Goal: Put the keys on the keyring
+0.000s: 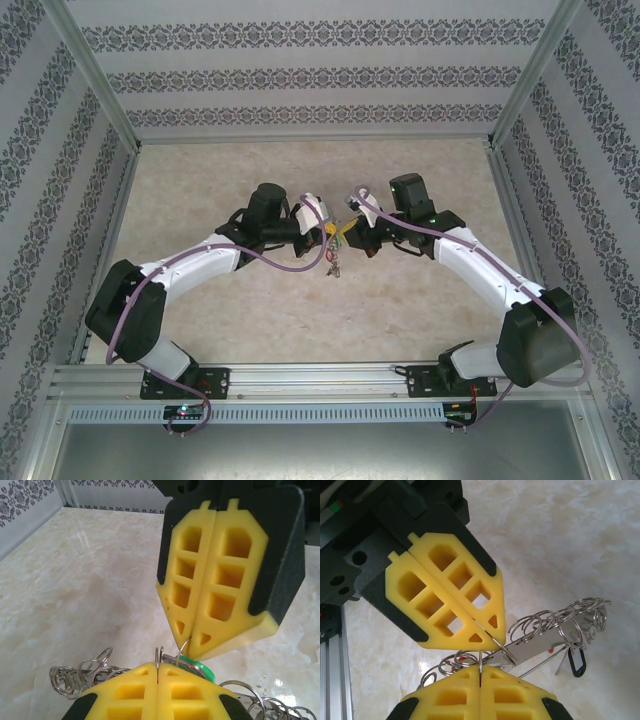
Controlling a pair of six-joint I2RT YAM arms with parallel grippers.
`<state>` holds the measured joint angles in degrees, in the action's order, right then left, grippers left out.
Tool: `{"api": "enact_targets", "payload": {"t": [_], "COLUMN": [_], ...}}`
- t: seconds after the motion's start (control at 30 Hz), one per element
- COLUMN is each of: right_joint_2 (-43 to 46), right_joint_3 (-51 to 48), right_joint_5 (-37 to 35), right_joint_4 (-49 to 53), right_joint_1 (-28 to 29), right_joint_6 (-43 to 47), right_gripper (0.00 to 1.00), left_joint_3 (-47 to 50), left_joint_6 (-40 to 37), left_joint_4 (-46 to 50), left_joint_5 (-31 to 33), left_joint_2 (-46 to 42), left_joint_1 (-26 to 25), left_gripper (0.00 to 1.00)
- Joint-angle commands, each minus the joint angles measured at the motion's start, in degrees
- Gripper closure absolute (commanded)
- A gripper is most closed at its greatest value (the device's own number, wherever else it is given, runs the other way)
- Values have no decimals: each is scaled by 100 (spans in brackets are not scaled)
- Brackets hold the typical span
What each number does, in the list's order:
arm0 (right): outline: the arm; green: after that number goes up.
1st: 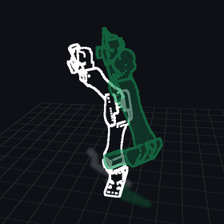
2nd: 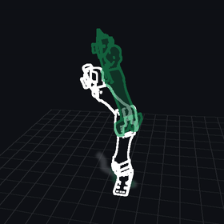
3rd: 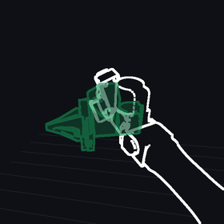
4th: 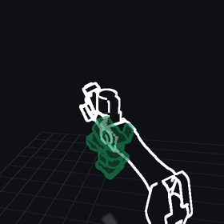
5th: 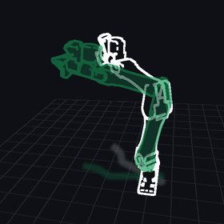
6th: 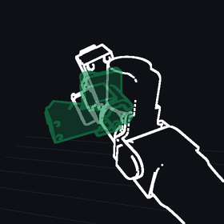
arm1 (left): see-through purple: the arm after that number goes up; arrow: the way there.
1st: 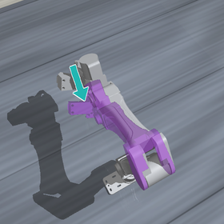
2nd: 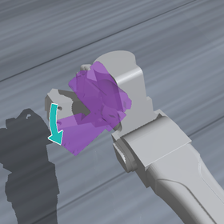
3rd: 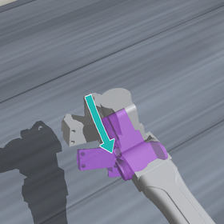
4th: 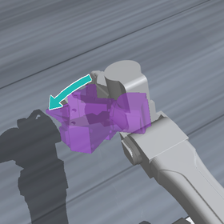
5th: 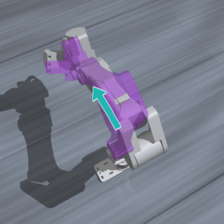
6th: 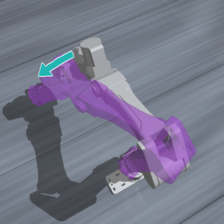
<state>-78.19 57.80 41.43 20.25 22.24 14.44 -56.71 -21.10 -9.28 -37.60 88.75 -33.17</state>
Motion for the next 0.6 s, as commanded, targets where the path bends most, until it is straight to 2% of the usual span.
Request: {"api": "enact_targets", "payload": {"t": [0.0, 0.4, 0.57], "right_joint_2": [47, -292, -199], "right_joint_3": [-13, 76, -15], "right_joint_5": [58, 69, 343], "right_joint_4": [-166, 39, -198], "right_joint_1": [-85, -350, -441], "right_joint_6": [-246, -600, -774], "right_gripper": [100, 100, 100], "left_joint_3": [8, 55, -104], "left_joint_6": [-177, 5, -206], "left_joint_4": [-48, -328, 20], "left_joint_5": [-159, -288, -267], "left_joint_2": [-88, -182, -157], "left_joint_1": [-120, -120, -199], "left_gripper": [100, 100, 100]}}
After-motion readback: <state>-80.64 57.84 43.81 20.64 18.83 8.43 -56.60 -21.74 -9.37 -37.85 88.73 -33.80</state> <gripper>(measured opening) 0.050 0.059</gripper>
